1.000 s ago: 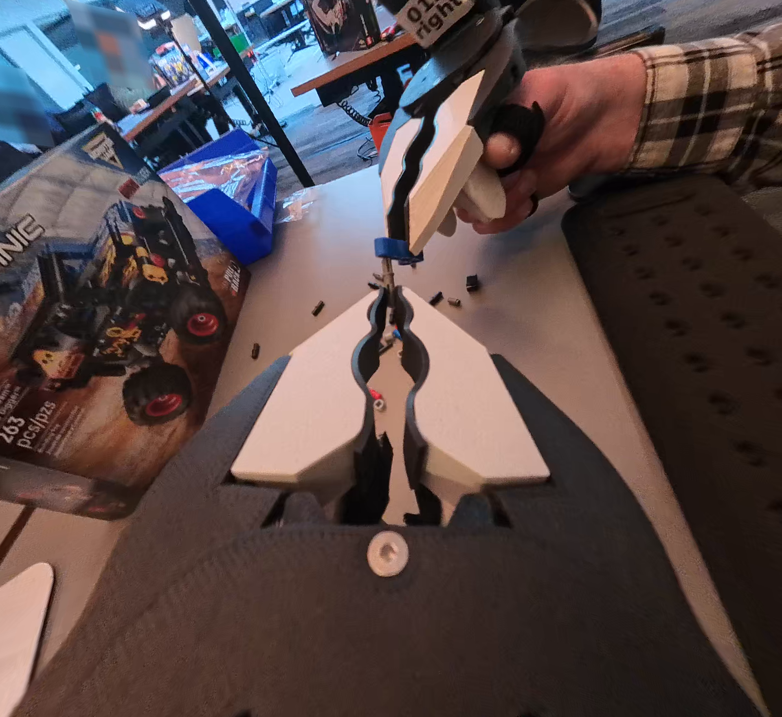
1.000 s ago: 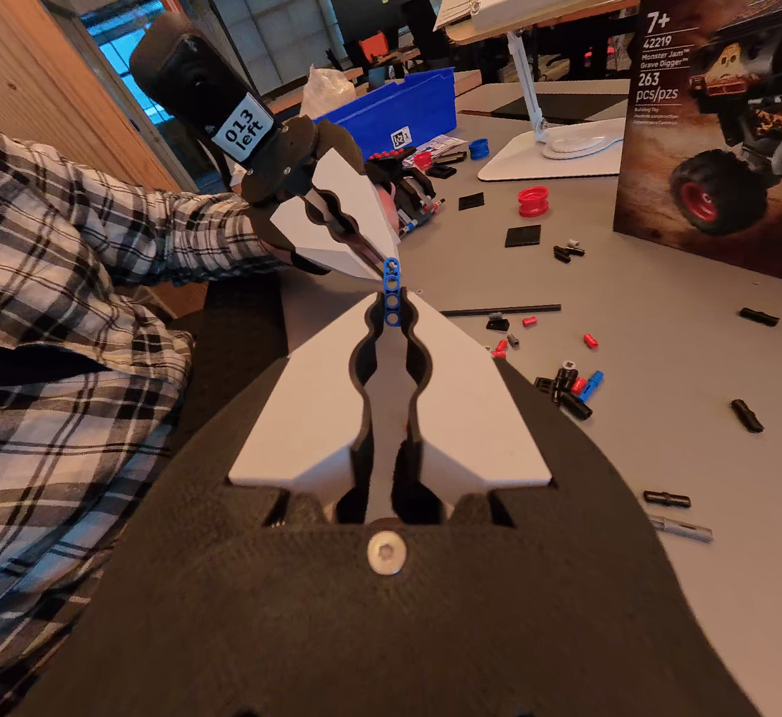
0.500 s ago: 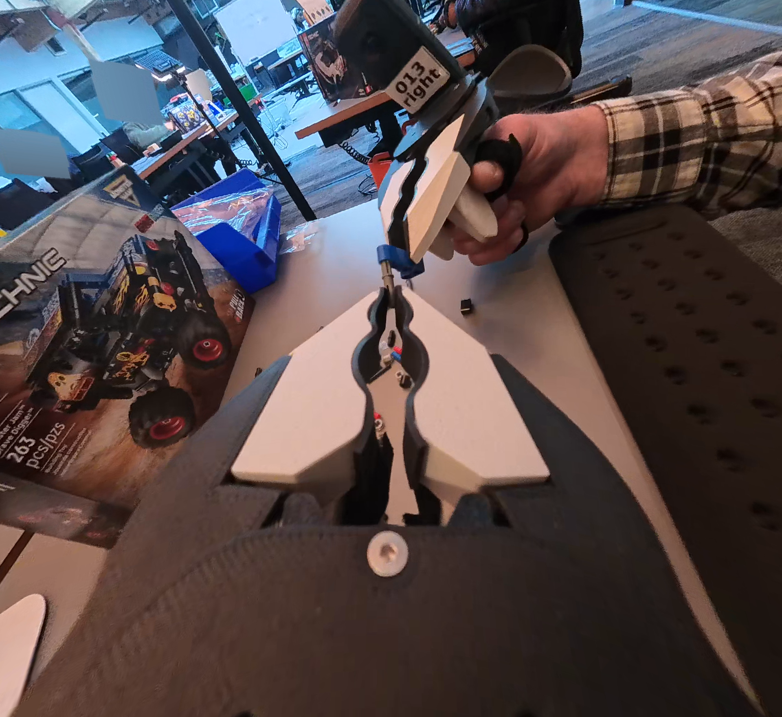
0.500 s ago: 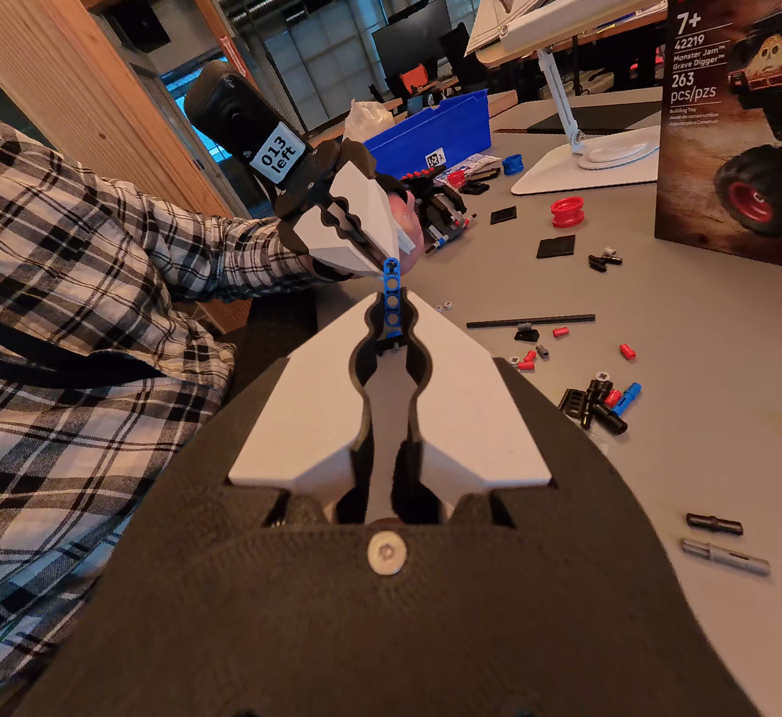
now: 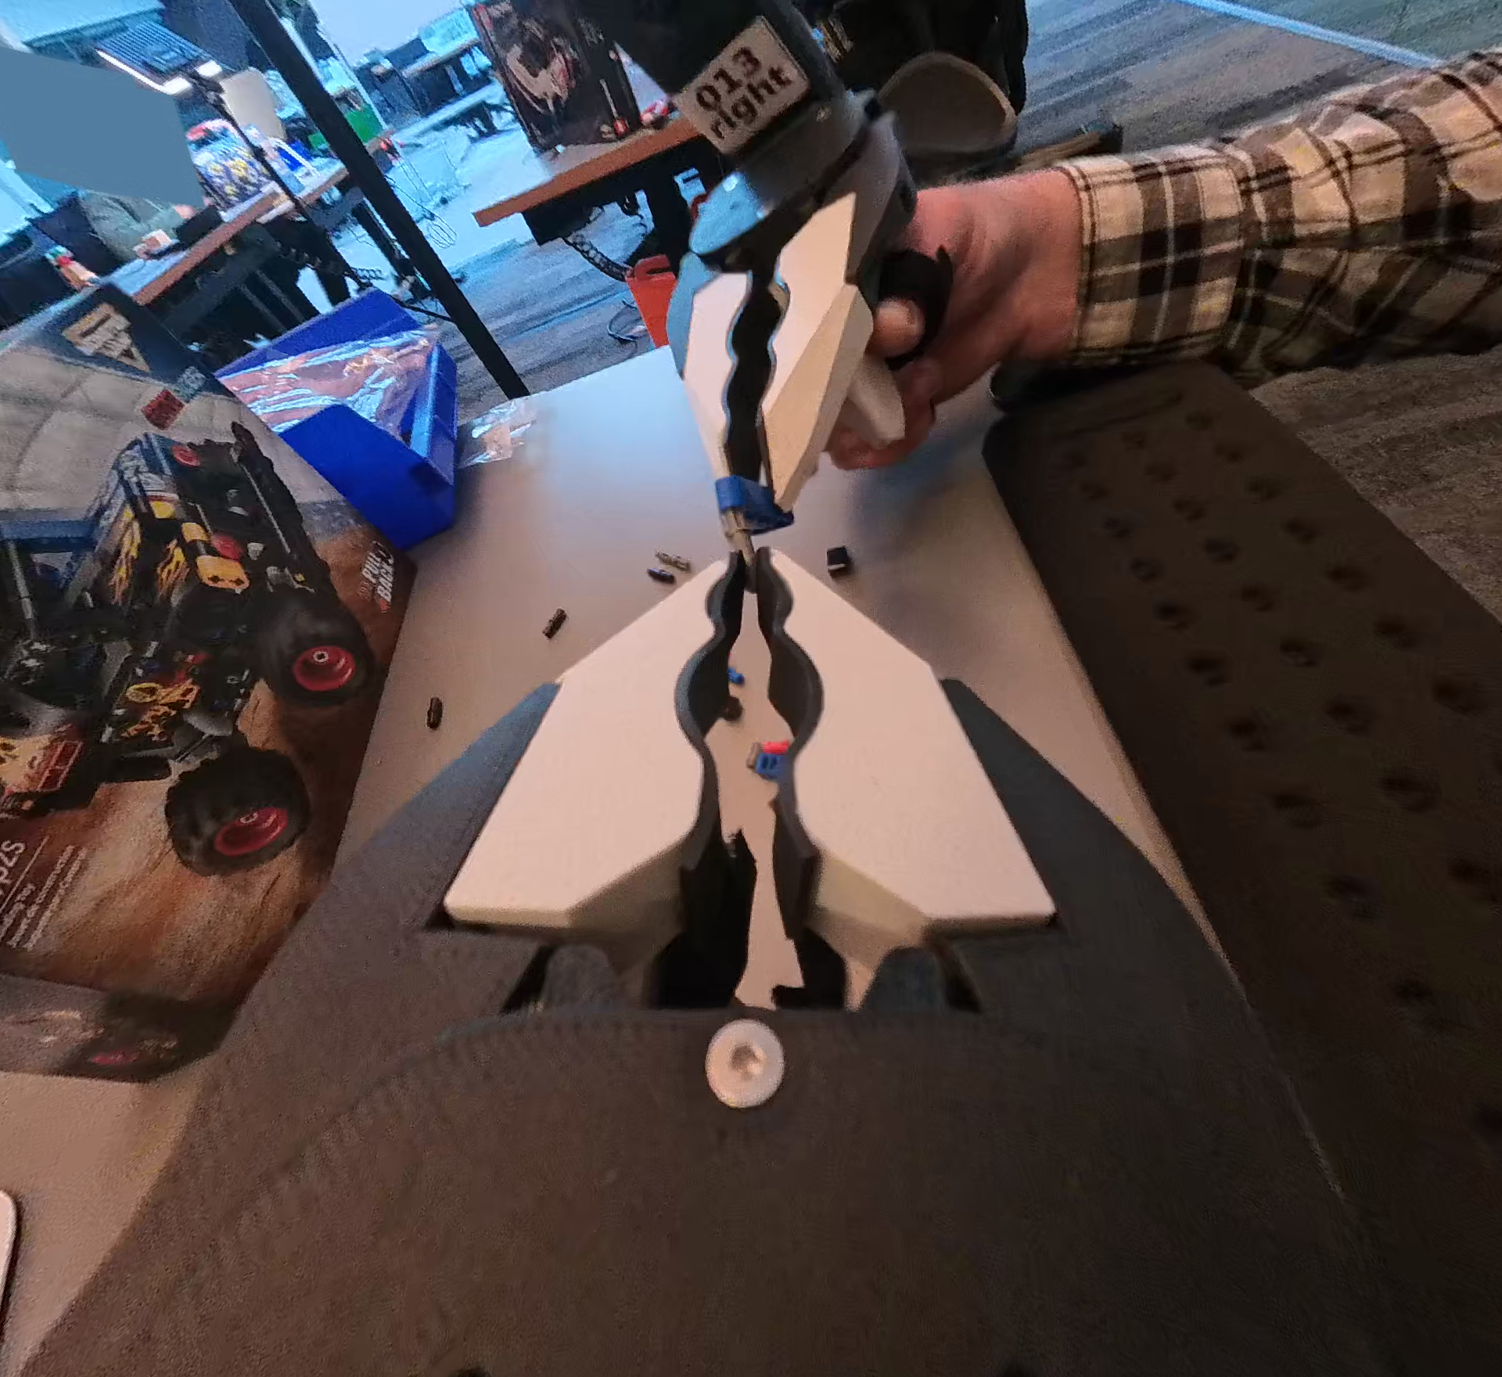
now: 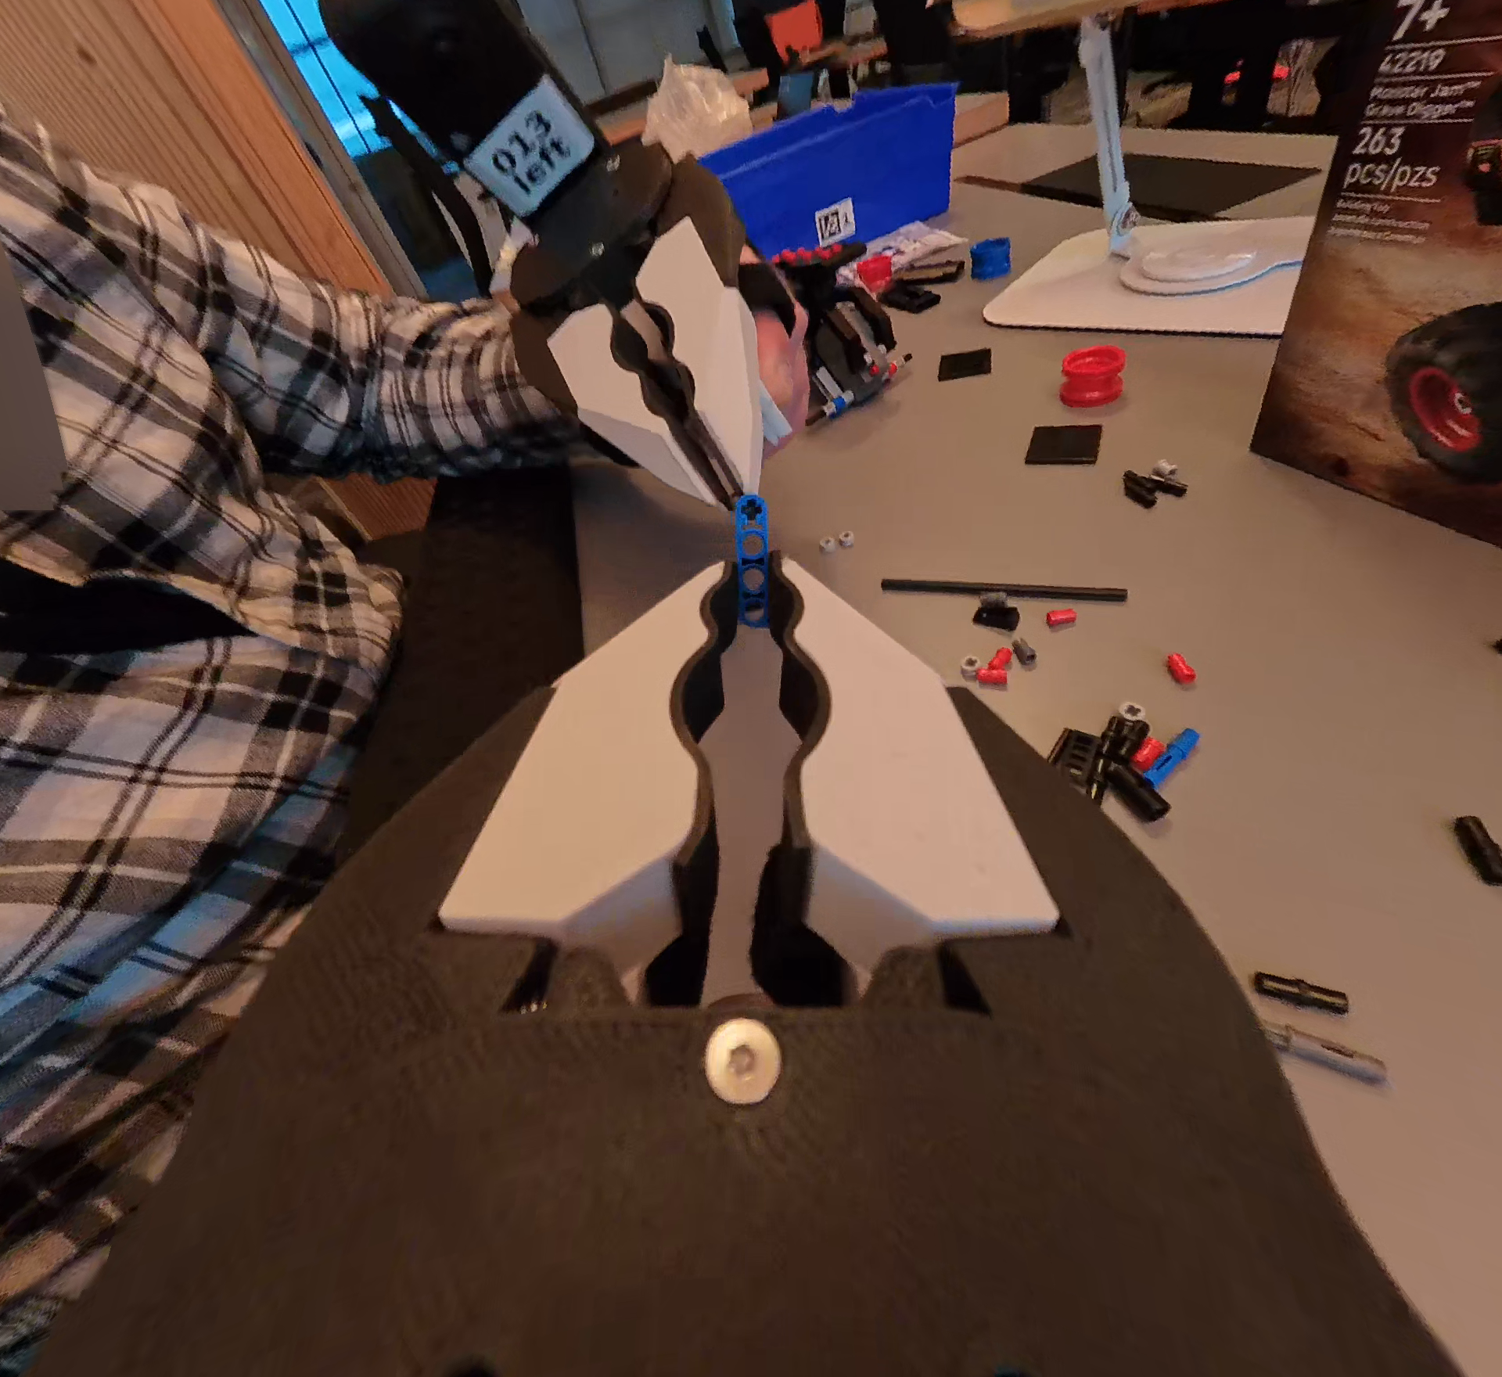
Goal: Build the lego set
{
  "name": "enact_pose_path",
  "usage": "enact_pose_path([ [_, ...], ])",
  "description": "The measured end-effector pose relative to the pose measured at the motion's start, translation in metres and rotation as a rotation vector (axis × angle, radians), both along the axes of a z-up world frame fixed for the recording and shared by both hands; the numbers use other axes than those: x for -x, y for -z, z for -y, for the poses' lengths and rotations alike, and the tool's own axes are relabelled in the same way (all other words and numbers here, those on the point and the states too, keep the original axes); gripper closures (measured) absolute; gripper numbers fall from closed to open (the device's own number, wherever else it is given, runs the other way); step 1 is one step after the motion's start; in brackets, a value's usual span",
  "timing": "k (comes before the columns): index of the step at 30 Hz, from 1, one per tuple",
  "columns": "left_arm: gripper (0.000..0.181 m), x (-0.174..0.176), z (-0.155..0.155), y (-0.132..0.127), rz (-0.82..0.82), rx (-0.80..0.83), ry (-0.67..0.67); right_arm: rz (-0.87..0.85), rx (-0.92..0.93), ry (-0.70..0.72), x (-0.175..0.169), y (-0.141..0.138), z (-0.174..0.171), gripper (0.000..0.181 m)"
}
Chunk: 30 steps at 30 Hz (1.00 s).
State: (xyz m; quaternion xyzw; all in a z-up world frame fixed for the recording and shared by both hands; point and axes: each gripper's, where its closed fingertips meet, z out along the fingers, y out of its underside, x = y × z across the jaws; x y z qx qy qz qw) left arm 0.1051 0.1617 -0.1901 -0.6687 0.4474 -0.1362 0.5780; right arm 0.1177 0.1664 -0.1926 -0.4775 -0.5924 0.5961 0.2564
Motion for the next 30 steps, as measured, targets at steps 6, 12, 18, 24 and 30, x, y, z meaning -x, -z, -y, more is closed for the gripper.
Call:
enact_pose_path([
  [6, 0.181, -0.001, 0.006, 0.011, -0.076, 0.015, 0.013, 0.049, -0.089, -0.037, -0.001, 0.012, 0.007, 0.176],
  [12, 0.18, -0.002, 0.012, 0.016, -0.039, 0.054, 0.044, 0.047, -0.131, -0.093, -0.001, 0.014, 0.017, 0.176],
  [18, 0.181, -0.001, 0.015, 0.021, -0.051, 0.067, 0.049, 0.09, -0.208, -0.096, 0.0, 0.022, 0.017, 0.176],
  [24, 0.181, 0.0, 0.019, 0.036, -0.073, 0.115, 0.038, 0.176, -0.316, -0.082, 0.001, 0.039, 0.02, 0.176],
  [30, 0.181, 0.001, 0.024, 0.055, -0.106, 0.168, 0.025, 0.241, -0.406, -0.081, 0.003, 0.057, 0.024, 0.176],
])
